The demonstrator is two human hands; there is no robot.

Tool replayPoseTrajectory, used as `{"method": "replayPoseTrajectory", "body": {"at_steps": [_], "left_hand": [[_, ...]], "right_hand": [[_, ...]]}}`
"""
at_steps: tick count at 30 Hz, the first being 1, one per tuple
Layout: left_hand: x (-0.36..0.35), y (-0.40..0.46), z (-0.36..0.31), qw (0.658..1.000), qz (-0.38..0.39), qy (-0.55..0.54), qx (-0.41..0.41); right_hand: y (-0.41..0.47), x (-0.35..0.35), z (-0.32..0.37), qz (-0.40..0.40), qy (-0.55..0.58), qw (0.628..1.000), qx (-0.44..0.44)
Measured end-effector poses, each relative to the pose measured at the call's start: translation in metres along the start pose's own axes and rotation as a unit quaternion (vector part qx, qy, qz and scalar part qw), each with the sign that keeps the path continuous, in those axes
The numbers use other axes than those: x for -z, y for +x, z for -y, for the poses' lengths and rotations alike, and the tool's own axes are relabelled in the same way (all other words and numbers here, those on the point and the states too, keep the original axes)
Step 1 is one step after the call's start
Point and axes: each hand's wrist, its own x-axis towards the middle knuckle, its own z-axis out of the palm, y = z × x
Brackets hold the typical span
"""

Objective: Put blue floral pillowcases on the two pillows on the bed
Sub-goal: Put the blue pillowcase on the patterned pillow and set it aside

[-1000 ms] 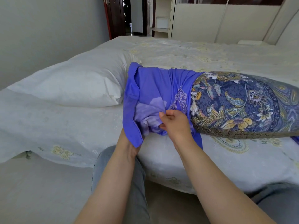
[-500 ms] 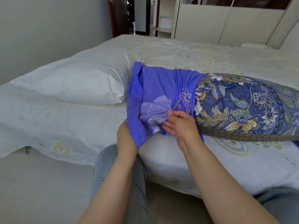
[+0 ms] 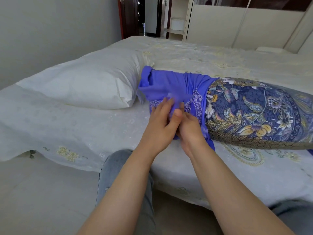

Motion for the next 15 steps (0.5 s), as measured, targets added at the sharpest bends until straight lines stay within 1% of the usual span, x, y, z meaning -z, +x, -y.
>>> {"method": "replayPoseTrajectory", "body": {"at_steps": [2, 3, 4, 5, 6, 7, 8, 9, 10, 11, 12, 15], "left_hand": [[-0.003, 0.01, -0.008, 0.999, 0.037, -0.011, 0.013], [-0.004, 0.013, -0.012, 0.998, 0.03, -0.052, 0.023], [-0.005, 0.016, -0.012, 0.994, -0.003, -0.103, 0.04], [-0.006, 0.019, -0.008, 0.987, -0.057, -0.145, 0.05], [-0.008, 0.02, -0.001, 0.973, -0.134, -0.175, 0.064], [-0.01, 0.021, 0.009, 0.95, -0.22, -0.202, 0.092], [-0.011, 0.02, 0.019, 0.921, -0.283, -0.231, 0.134], [-0.013, 0.018, 0.028, 0.896, -0.304, -0.264, 0.185], [-0.016, 0.016, 0.033, 0.882, -0.294, -0.288, 0.231], [-0.019, 0.013, 0.038, 0.877, -0.268, -0.303, 0.258], [-0.021, 0.011, 0.04, 0.879, -0.251, -0.305, 0.268], [-0.021, 0.014, 0.039, 0.887, -0.246, -0.295, 0.255]], "right_hand": [[-0.003, 0.007, 0.008, 0.02, -0.005, 1.0, 0.023], [-0.004, 0.01, 0.013, 0.025, -0.011, 0.999, 0.036], [-0.003, 0.012, 0.016, 0.027, -0.02, 0.998, 0.045], [-0.002, 0.014, 0.018, 0.029, -0.023, 0.998, 0.051], [0.001, 0.015, 0.018, 0.029, -0.025, 0.998, 0.053], [0.004, 0.014, 0.018, 0.023, -0.035, 0.998, 0.051], [0.007, 0.013, 0.017, 0.014, -0.042, 0.998, 0.043], [0.008, 0.012, 0.017, 0.004, -0.042, 0.999, 0.026], [0.008, 0.011, 0.016, 0.0, -0.028, 1.0, 0.008], [0.008, 0.011, 0.016, 0.0, -0.014, 1.0, -0.006], [0.009, 0.011, 0.015, 0.004, -0.003, 1.0, -0.017], [0.009, 0.012, 0.016, 0.0, 0.006, 1.0, -0.022]]}}
